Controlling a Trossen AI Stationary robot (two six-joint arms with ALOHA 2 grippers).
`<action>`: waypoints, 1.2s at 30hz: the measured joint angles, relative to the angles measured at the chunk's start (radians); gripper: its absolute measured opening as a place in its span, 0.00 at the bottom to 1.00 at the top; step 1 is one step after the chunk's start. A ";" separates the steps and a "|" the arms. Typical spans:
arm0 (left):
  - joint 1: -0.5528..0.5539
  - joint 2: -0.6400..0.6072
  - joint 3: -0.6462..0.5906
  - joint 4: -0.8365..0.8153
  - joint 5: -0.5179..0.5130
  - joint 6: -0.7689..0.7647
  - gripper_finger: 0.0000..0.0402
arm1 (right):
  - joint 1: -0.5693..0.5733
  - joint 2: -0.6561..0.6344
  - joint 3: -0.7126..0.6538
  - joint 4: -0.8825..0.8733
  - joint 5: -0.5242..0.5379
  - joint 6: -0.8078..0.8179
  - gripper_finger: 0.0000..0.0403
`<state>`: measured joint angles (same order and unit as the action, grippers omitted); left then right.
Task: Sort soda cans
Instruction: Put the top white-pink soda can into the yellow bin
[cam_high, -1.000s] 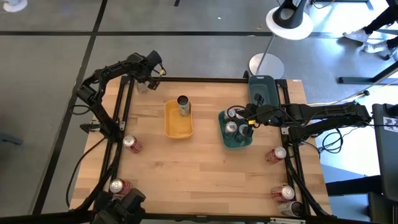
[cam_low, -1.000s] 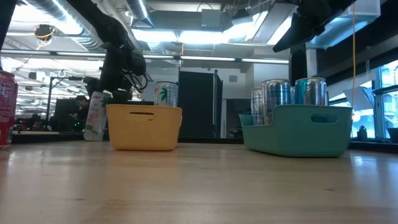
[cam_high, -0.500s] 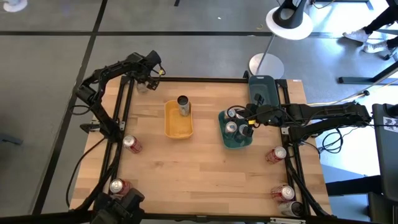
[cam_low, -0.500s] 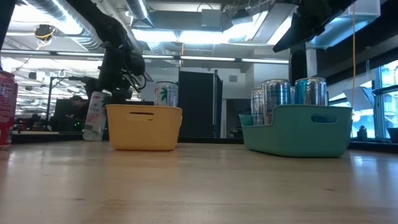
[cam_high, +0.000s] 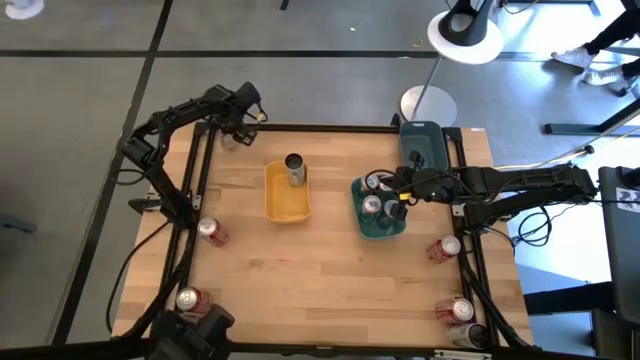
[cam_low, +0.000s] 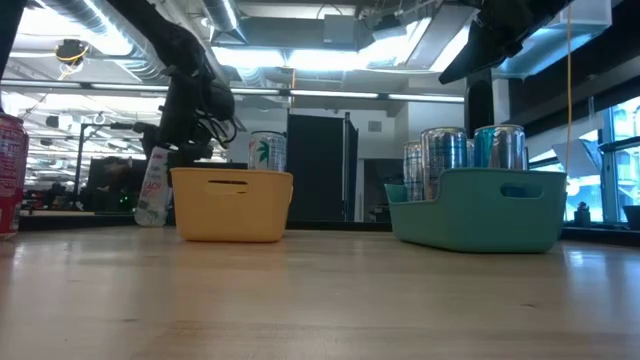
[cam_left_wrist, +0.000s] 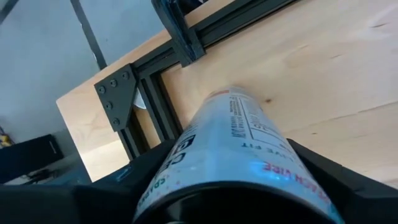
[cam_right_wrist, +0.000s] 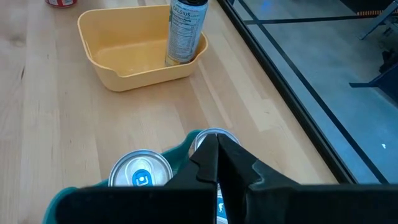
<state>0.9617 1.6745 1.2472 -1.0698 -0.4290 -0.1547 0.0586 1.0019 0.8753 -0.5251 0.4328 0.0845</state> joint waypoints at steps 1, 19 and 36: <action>-0.005 0.000 0.000 -0.001 -0.001 0.002 0.63 | 0.000 0.000 0.000 0.000 0.000 0.000 0.01; -0.296 -0.204 0.084 -0.185 0.001 0.007 0.63 | 0.000 0.000 0.000 0.000 0.000 0.000 0.01; -0.642 -0.302 0.120 -0.112 0.039 0.084 0.63 | 0.000 0.000 0.000 0.005 0.000 0.015 0.01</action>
<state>0.3197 1.3721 1.3674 -1.1814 -0.3904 -0.0711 0.0586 1.0019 0.8753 -0.5205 0.4332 0.0996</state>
